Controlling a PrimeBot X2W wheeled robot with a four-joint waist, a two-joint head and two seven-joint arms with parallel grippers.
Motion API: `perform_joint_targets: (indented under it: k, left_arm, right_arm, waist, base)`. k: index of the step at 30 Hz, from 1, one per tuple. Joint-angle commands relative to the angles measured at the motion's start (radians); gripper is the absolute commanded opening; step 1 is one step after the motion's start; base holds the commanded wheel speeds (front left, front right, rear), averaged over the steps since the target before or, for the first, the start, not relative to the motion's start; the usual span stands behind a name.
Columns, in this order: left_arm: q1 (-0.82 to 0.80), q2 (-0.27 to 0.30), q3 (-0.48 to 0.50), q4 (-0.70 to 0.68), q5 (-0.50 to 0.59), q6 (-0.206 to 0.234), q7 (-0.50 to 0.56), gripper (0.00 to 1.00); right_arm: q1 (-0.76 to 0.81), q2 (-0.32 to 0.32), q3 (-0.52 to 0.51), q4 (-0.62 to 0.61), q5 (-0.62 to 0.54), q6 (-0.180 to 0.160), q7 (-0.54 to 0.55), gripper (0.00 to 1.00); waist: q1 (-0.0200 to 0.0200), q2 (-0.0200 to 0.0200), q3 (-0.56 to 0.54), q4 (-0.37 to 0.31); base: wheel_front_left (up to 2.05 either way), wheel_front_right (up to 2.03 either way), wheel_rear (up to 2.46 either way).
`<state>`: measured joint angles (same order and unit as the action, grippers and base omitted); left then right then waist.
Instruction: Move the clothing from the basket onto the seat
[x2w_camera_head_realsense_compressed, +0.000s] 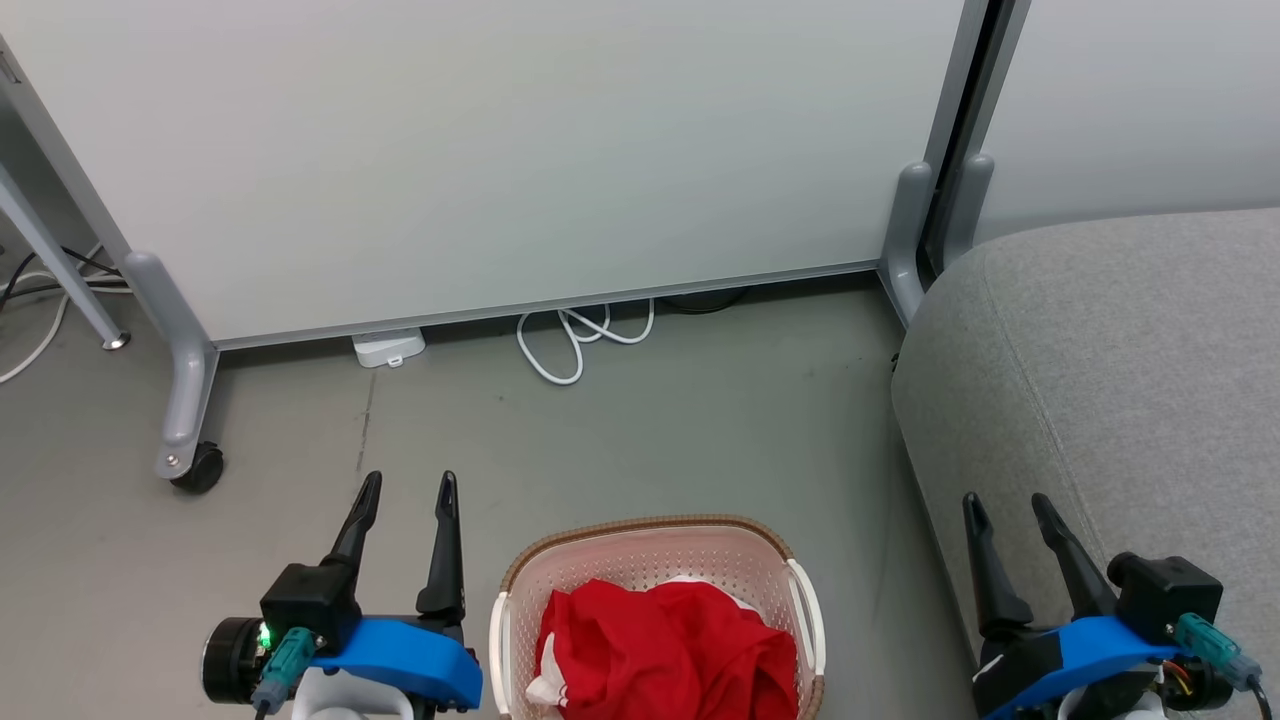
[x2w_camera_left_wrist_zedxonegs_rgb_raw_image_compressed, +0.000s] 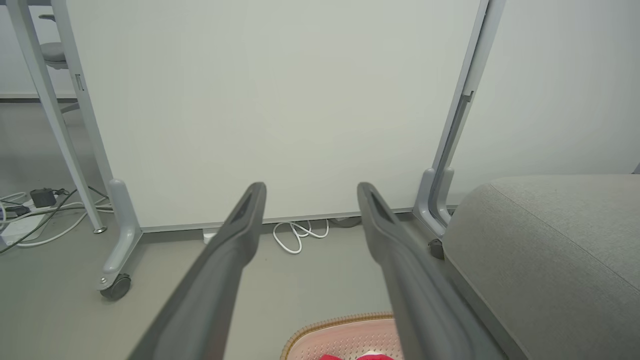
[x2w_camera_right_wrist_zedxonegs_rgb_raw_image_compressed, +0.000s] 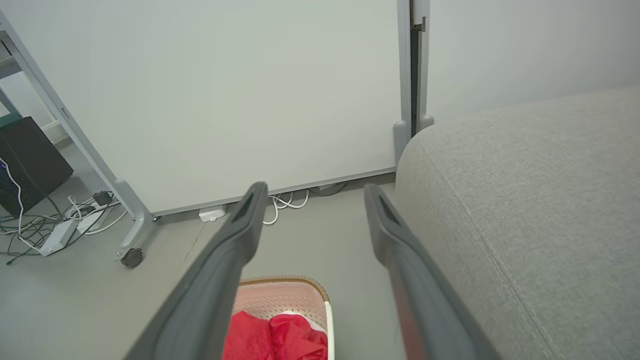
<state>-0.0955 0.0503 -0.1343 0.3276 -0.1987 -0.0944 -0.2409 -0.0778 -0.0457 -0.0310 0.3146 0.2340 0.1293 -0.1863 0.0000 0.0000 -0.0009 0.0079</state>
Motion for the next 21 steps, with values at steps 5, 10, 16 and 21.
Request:
perform_joint_targets:
  k: [5,10,16,21]
  left_arm:
    - [-0.003,0.001,0.0,0.007,0.04,0.004,-0.016,1.0]
    - [-0.004,0.001,0.001,0.02,0.061,0.01,-0.024,1.0]
    - [-0.005,0.001,0.009,0.041,0.032,0.009,-0.026,1.0]
    - [-0.009,0.001,0.008,0.045,0.005,0.013,-0.026,1.0]
  right_arm:
    - [-0.01,-0.007,-0.004,0.001,-0.045,0.002,-0.013,1.0]
    - [-0.007,-0.007,-0.007,0.002,-0.071,0.002,-0.019,1.0]
    - [-0.006,-0.007,-0.012,0.005,-0.069,0.002,-0.019,1.0]
    - [-0.007,-0.007,-0.015,0.009,-0.066,0.002,-0.021,1.0]
  waist:
    - [0.0,0.0,0.0,-0.001]
    - [0.0,0.0,0.0,0.0]
    - [0.0,0.0,-0.001,0.001]
    - [0.0,0.0,-0.001,0.0]
  base:
    - [0.0,0.0,0.0]
    - [0.0,0.0,0.0]
    - [0.0,0.0,0.0]
    - [0.0,0.0,0.0]
